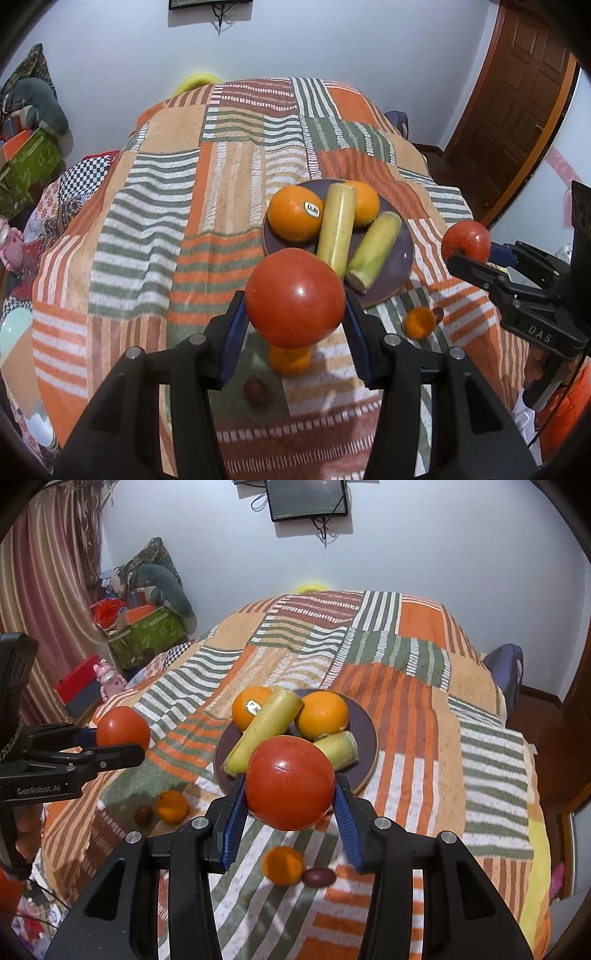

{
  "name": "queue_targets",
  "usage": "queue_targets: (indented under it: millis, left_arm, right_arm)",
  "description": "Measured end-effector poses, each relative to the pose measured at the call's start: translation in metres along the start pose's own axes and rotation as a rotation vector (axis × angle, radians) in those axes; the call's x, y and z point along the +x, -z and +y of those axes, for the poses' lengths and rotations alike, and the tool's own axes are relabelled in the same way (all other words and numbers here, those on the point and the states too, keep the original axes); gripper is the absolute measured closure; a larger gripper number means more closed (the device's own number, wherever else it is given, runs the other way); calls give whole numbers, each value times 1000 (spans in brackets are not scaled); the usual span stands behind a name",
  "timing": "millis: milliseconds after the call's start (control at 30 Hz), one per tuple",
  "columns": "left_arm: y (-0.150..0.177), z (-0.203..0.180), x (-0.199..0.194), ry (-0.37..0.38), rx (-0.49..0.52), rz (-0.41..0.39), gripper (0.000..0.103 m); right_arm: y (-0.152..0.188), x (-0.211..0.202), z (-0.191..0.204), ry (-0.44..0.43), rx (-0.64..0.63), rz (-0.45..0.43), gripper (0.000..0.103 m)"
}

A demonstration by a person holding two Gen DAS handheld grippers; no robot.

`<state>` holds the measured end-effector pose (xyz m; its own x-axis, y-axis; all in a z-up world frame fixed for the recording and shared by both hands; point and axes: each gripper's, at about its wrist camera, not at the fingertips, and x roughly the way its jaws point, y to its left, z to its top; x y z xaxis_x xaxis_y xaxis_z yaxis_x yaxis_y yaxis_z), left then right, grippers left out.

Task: Organize fruits
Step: 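Carry the tomato with the right gripper while the left gripper carries its tomato onto the plate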

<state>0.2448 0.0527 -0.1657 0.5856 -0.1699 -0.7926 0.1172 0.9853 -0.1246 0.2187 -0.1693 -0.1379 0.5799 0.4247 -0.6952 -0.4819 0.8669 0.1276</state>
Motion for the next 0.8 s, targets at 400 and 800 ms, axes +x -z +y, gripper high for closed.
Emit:
queue_targets:
  millis: [400, 800]
  left_arm:
    - [-24, 4, 46, 20, -4, 35, 53]
    - [-36, 8, 90, 28, -15, 89, 53]
  right_arm:
    - [-17, 28, -1, -18, -21, -1, 62]
    - [-23, 59, -1, -35, -9, 22, 62]
